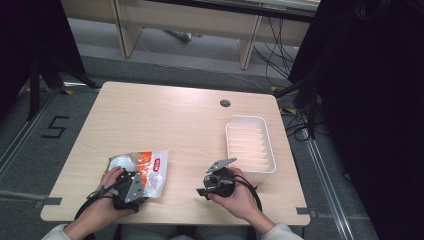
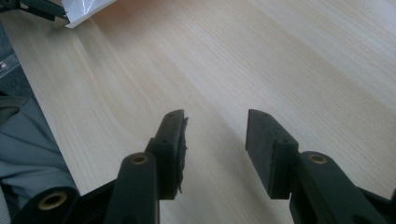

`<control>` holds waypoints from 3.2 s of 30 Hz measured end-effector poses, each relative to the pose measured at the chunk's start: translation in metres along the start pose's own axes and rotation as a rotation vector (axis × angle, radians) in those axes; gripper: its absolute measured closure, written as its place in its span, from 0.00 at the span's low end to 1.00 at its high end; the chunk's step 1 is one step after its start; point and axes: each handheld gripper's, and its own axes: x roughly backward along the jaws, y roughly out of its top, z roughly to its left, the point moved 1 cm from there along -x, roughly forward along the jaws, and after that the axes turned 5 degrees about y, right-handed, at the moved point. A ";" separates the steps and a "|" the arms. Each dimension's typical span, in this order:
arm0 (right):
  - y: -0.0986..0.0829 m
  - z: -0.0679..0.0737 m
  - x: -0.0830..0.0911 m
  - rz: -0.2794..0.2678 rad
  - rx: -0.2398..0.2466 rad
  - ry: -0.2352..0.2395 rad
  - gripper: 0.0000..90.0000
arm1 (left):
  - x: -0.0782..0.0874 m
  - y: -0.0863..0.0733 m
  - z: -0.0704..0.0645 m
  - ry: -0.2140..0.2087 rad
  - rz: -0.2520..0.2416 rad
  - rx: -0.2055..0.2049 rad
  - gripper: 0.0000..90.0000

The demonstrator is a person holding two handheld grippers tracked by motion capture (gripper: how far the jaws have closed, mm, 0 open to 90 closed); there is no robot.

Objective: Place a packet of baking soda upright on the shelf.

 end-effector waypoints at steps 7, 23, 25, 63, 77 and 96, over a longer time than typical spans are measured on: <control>0.000 0.002 0.001 0.013 0.002 -0.006 0.64 | -0.010 0.006 0.005 -0.004 -0.006 0.017 0.25; 0.000 0.006 -0.001 0.032 0.006 0.009 0.64 | -0.012 0.011 0.002 -0.005 0.034 0.061 0.60; 0.000 0.006 -0.003 0.031 0.007 0.015 0.63 | -0.014 0.011 0.004 -0.016 0.026 0.075 0.63; -0.002 0.006 -0.005 0.040 0.036 -0.007 0.60 | 0.032 -0.005 0.043 -0.014 -0.198 0.362 1.00; 0.000 0.006 -0.008 0.016 0.028 0.002 0.60 | 0.049 -0.001 0.050 -0.010 -0.352 0.471 1.00; 0.018 0.008 0.007 -0.035 0.172 0.054 0.51 | 0.068 0.021 0.045 -0.023 -0.452 0.441 1.00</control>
